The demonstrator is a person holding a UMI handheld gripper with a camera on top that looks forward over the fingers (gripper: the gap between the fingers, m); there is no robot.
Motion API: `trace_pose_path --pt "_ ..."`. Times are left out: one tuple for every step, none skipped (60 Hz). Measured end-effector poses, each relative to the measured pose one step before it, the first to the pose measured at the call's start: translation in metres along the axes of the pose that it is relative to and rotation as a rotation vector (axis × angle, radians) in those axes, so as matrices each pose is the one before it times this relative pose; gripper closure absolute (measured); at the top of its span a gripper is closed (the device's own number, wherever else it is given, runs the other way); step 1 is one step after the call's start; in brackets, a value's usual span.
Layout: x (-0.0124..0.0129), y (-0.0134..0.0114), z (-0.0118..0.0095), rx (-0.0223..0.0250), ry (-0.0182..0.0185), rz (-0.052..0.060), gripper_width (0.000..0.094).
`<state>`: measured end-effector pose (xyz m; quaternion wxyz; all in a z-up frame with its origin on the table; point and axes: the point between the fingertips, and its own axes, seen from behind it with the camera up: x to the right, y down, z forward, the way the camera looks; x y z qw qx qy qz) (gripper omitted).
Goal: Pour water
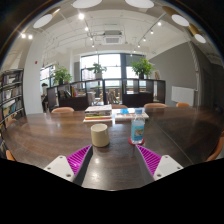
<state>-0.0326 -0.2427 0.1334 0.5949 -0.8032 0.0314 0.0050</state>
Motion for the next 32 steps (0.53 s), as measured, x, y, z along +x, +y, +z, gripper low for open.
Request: trace_pose_path --pt "-0.0018 -0.00192 -0.00131 0.00191 0.00061 -0.0014 0.0073" --pt "-0.00041 -0.0017 -0.00274 0.00387 0.00128 -0.0013 0.007" --pt "0.00022 -0.00235 -0.00306 0.00463 0.00183 -0.0019 0.0076" --pt "0.00016 -0.0027 -0.00328 0.00442 0.00121 -0.0025 0.0075" --pt "0.00015 -0.00266 -0.00308 0.00417 0.00005 -0.0028 0.0072" --pt "0.00008 -0.0025 -0.00245 0.00424 -0.00056 -0.0039 0.0071" --pt "-0.00008 -0.00238 -0.00231 0.00335 -0.00038 -0.0042 0.0072" --pt "0.00098 -0.00285 -0.00453 0.00092 0.00015 -0.0045 0.0071" --pt "0.00007 -0.00169 -0.00252 -0.00023 0.0014 -0.0044 0.0076" --pt "0.00026 -0.00089 -0.00223 -0.00095 0.00181 -0.0048 0.0075" --pt "0.00009 -0.00052 -0.00155 0.00005 0.00072 -0.0046 0.0071" --pt "-0.00046 -0.00076 -0.0024 0.00001 -0.00108 -0.0046 0.0079" --pt "-0.00042 -0.00106 -0.00238 0.00078 -0.00115 -0.0051 0.0075" --pt "-0.00023 -0.00137 -0.0024 0.00066 -0.00035 -0.0048 0.0072" --pt "-0.00004 -0.001 -0.00199 -0.00015 0.00034 -0.0041 0.0076" --pt "-0.00013 -0.00098 -0.00227 -0.0008 0.00043 -0.0032 0.0073" --pt "-0.0002 -0.00077 -0.0022 -0.00114 0.00057 -0.003 0.0071" --pt "0.00058 -0.00203 -0.0036 -0.00102 0.00012 -0.0024 0.0078" --pt "-0.00031 -0.00149 -0.00239 0.00167 0.00164 -0.0002 0.0076" --pt "0.00016 -0.00148 -0.00206 0.00334 0.00183 -0.0002 0.0072" --pt "0.00005 -0.00157 -0.00167 0.00392 0.00115 0.0 0.0072" --pt "0.00032 -0.0014 -0.00122 0.00395 0.0012 -0.0006 0.007" --pt "-0.00091 0.0005 0.00056 0.00365 0.00225 -0.0006 0.0071" --pt "0.00034 -0.00055 0.00002 0.00196 0.00267 0.0004 0.0072" --pt "-0.00001 -0.00048 -0.00046 0.00245 0.00305 0.0017 0.0067" --pt "0.00013 -0.00074 -0.00053 0.00338 0.00221 0.0011 0.0065" --pt "0.00006 -0.0007 -0.00002 0.00415 0.00218 0.0003 0.0067" --pt "-0.00003 -0.0006 -0.00029 0.00282 0.00198 0.0005 0.0066" --pt "0.00223 -0.00171 -0.00412 0.00073 0.00171 0.0002 0.0065" --pt "0.00046 -0.0001 -0.00057 0.00036 0.00114 -0.0004 0.0064" --pt "0.00015 0.0 -0.00034 -0.00054 0.0002 -0.0002 0.0066" --pt "-0.0001 0.00052 -0.00049 -0.00004 -0.00105 0.0005 0.0065"
